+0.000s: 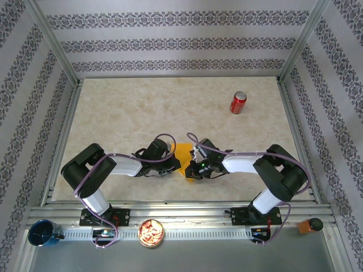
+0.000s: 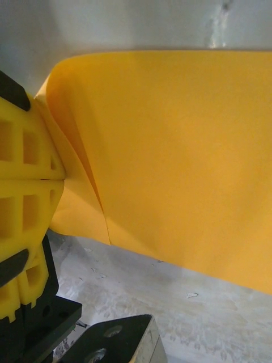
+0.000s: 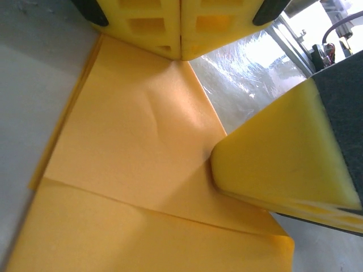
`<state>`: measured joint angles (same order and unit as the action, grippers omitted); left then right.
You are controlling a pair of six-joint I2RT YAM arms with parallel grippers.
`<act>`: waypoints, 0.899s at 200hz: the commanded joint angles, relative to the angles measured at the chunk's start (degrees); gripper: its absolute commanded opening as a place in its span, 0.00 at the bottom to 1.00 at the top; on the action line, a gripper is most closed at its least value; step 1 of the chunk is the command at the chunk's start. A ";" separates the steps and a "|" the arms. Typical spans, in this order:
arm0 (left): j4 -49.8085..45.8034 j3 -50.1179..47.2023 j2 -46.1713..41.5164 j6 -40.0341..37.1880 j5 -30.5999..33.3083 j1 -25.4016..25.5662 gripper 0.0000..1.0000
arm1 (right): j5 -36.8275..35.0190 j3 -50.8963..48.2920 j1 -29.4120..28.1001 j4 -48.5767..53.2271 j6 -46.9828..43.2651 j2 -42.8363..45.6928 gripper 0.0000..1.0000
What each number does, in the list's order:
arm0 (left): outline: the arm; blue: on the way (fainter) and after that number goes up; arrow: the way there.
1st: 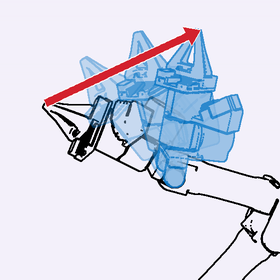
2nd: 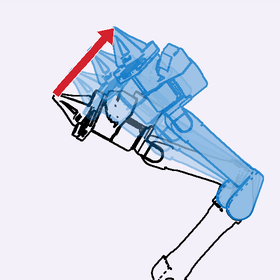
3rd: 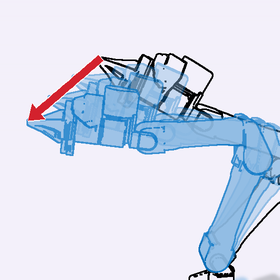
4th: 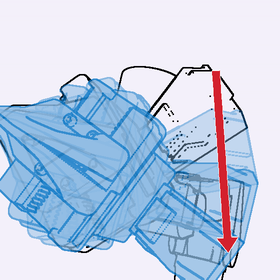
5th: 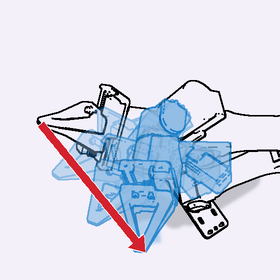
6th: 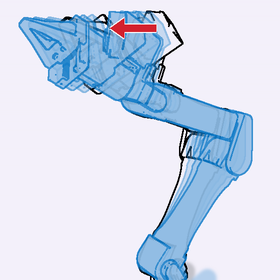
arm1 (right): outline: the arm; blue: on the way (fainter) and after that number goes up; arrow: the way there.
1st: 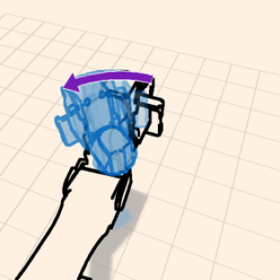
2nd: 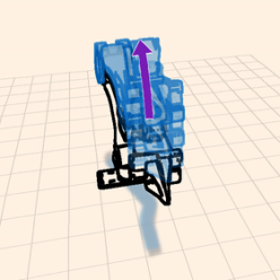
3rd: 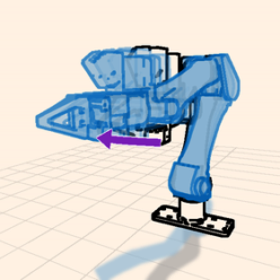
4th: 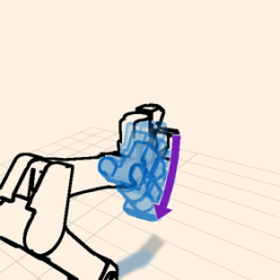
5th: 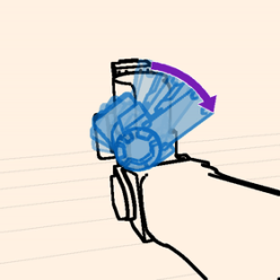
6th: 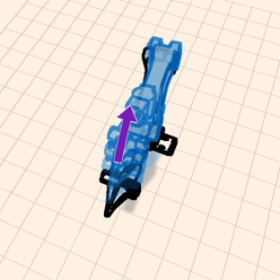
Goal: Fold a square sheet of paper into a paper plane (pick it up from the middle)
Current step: Third fold the triangle at the center of the table.
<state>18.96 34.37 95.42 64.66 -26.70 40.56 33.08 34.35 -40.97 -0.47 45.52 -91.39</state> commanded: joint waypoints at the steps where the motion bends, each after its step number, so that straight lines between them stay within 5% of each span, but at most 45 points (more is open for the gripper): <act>1: -6.63 3.32 -3.22 -4.80 1.17 0.57 0.08 | -3.89 -1.98 0.45 3.31 -0.16 -1.64 0.07; 109: -6.39 2.89 0.39 -3.59 2.85 2.07 0.03 | -5.04 -2.44 0.53 2.94 0.01 -1.76 0.07; 180: -5.39 -0.18 1.35 -3.92 3.90 -5.07 0.04 | -4.70 -3.08 0.45 3.47 -1.00 -2.38 0.06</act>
<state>15.20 36.03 95.96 61.76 -26.59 39.53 32.71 33.71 -40.97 -2.48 45.45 -91.44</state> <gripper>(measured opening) 0.051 0.072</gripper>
